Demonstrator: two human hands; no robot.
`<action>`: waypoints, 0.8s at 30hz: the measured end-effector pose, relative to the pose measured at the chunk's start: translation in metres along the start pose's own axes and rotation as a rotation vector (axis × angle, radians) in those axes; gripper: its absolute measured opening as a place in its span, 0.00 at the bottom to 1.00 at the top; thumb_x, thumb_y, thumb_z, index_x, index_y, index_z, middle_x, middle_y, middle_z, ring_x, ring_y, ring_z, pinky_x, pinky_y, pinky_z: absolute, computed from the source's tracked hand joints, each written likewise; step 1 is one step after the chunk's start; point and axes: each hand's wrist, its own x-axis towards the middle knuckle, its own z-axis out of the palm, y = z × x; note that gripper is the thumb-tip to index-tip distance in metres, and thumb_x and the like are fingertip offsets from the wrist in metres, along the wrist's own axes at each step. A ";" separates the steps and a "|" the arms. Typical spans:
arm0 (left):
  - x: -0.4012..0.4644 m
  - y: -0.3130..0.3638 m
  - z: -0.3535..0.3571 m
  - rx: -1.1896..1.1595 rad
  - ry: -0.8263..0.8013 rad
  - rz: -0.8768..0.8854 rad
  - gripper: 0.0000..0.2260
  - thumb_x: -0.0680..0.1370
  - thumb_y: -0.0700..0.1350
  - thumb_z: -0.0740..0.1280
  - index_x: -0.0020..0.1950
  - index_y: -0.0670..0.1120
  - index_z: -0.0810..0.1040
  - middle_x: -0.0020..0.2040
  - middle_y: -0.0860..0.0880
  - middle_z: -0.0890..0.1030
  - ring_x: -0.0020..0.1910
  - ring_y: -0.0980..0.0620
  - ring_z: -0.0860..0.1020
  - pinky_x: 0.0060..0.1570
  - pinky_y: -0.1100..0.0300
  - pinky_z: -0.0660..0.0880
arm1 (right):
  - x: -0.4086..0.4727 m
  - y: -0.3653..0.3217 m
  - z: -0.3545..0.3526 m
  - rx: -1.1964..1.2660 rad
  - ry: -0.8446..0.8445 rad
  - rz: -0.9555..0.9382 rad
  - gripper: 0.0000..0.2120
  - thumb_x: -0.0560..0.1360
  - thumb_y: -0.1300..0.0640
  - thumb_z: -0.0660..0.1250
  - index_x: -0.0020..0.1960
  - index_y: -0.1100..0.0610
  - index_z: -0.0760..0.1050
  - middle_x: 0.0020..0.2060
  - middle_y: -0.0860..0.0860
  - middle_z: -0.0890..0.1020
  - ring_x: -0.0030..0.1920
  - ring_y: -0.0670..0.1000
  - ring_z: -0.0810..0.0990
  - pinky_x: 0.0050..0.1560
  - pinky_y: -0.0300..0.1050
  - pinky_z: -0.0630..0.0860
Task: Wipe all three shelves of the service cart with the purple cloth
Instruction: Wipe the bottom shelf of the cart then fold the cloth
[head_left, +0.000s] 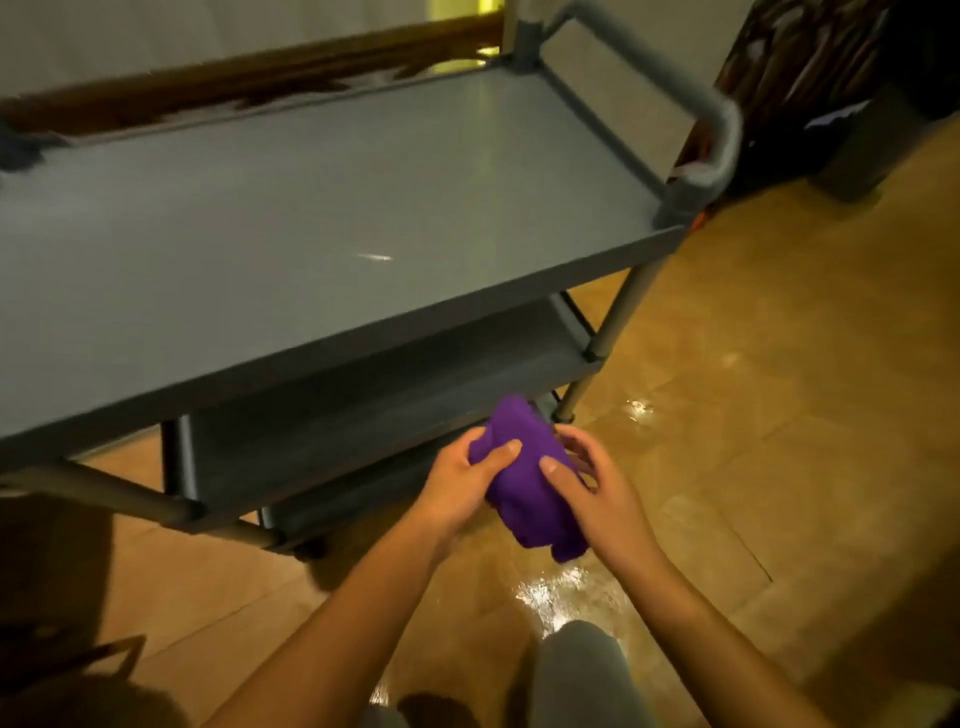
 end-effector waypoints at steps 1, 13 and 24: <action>-0.018 0.021 0.011 0.008 -0.009 0.008 0.11 0.75 0.48 0.75 0.56 0.50 0.82 0.52 0.47 0.87 0.52 0.46 0.85 0.53 0.49 0.83 | -0.007 -0.023 -0.015 0.067 0.011 0.091 0.30 0.66 0.35 0.73 0.66 0.43 0.75 0.61 0.42 0.83 0.61 0.44 0.82 0.55 0.36 0.79; -0.117 0.157 0.139 0.196 -0.015 0.334 0.29 0.74 0.51 0.75 0.72 0.61 0.68 0.55 0.52 0.83 0.49 0.58 0.85 0.44 0.60 0.83 | -0.060 -0.176 -0.157 0.335 0.170 -0.020 0.14 0.76 0.57 0.74 0.58 0.43 0.81 0.54 0.46 0.88 0.54 0.48 0.86 0.49 0.39 0.82; -0.112 0.193 0.218 0.099 -0.169 0.324 0.36 0.68 0.61 0.76 0.74 0.63 0.67 0.65 0.58 0.78 0.62 0.59 0.80 0.55 0.60 0.80 | -0.044 -0.216 -0.257 0.275 -0.110 -0.121 0.12 0.79 0.60 0.70 0.60 0.48 0.82 0.54 0.49 0.88 0.55 0.49 0.86 0.50 0.38 0.81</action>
